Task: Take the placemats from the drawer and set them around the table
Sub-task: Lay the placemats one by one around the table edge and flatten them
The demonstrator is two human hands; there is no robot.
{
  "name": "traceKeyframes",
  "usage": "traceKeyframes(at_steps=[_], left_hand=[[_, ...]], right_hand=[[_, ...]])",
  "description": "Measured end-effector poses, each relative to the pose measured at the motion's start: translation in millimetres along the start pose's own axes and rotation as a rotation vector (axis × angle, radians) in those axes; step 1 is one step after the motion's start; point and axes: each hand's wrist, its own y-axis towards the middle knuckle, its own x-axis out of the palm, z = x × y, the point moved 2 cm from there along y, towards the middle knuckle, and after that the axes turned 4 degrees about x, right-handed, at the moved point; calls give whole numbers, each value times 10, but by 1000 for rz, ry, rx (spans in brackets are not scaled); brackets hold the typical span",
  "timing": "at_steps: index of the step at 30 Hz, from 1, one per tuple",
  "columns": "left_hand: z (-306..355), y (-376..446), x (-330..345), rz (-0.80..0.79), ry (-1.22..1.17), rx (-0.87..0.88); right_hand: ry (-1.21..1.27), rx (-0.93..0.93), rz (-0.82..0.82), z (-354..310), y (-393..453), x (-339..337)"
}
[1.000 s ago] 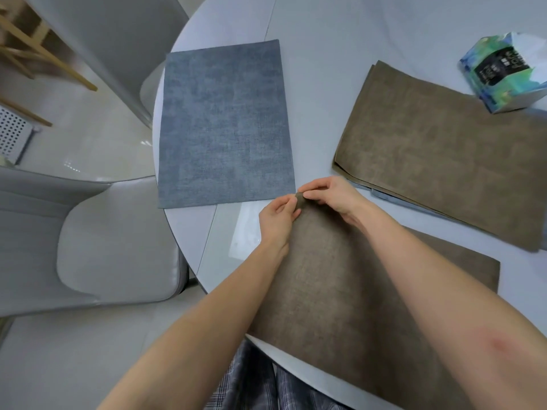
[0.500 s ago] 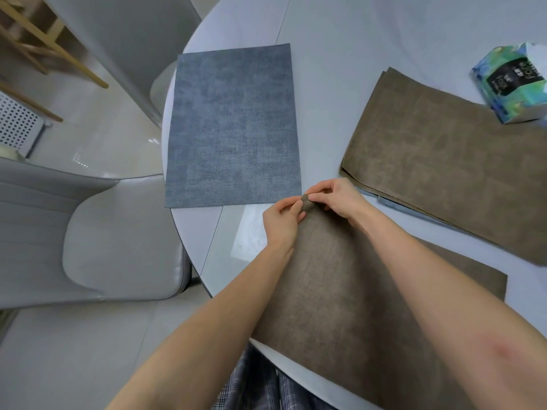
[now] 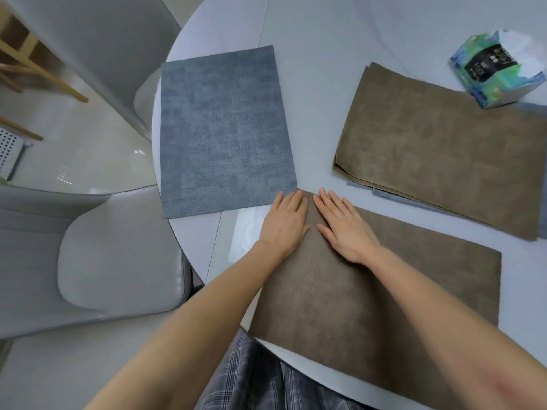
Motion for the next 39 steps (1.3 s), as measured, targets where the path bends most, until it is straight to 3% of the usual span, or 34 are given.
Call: traceKeyframes(at_steps=[3, 7, 12, 15, 18, 22, 28, 34, 37, 39], left_hand=[[-16, 13, -43, -94, 34, -12], [149, 177, -271, -125, 186, 37], [964, 416, -373, -216, 79, 272], [1586, 483, -321, -342, -34, 367], [2068, 509, -126, -445, -69, 403], [2436, 622, 108, -543, 37, 360], [2656, 635, 351, -515, 223, 233], [2698, 634, 273, -513, 223, 191], [2655, 654, 153, -467, 16, 142], [2591, 689, 17, -368, -163, 88]], right_hand=[[7, 51, 0, 9, -139, 23], [232, 170, -29, -9, -301, -117], [506, 647, 348, 489, -1006, -390], [524, 888, 373, 1017, -1564, -405], [526, 968, 342, 1546, -1941, -301], [490, 878, 263, 2071, -2061, -218], [118, 331, 20, 2247, -1954, -117], [62, 263, -74, 2285, -2064, 56], [178, 216, -79, 2354, -2061, -112], [268, 262, 50, 2413, -2102, -248]])
